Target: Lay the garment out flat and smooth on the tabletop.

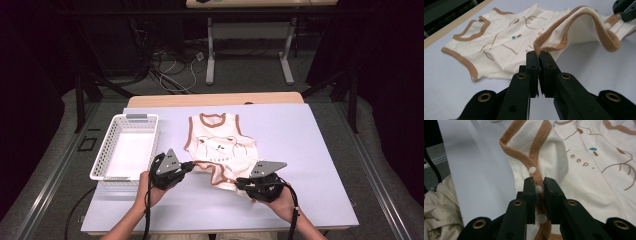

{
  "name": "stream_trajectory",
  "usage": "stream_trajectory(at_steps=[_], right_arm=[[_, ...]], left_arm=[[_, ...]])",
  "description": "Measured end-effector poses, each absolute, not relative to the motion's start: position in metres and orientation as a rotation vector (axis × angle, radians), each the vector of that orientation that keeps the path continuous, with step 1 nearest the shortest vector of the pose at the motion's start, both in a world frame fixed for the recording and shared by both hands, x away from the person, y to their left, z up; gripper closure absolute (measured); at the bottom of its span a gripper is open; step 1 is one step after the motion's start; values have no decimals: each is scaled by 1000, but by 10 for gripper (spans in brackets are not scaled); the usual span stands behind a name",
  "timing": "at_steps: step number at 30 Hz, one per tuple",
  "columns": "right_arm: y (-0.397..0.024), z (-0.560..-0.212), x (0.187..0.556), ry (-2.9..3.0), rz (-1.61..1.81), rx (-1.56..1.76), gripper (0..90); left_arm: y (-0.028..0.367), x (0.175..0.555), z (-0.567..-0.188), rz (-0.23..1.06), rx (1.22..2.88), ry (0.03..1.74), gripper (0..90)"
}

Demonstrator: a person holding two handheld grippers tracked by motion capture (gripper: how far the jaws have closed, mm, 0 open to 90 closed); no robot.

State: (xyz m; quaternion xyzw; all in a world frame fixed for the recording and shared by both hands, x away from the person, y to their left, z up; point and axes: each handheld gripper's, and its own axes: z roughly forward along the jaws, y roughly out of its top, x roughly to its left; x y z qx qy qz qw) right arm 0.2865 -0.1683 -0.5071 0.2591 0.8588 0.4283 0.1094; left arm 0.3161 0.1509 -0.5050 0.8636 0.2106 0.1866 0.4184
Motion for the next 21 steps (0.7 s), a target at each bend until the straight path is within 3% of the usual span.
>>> stream_trajectory(at_steps=[9, 11, 15, 21], right_arm=[[-153, -518, 274, 2669, 1188, 701, 764], [-150, -523, 273, 2712, 1191, 687, 637], [-157, -521, 277, 2678, 1219, 737, 491], [-184, -519, 292, 2532, 1223, 883, 465]], left_arm=[[165, 300, -526, 416, 2311, 503, 851], [168, 298, -533, 372, 2373, 498, 832], [170, 295, -539, 306, 2381, 539, 717], [177, 294, -532, 301, 2355, 604, 498]])
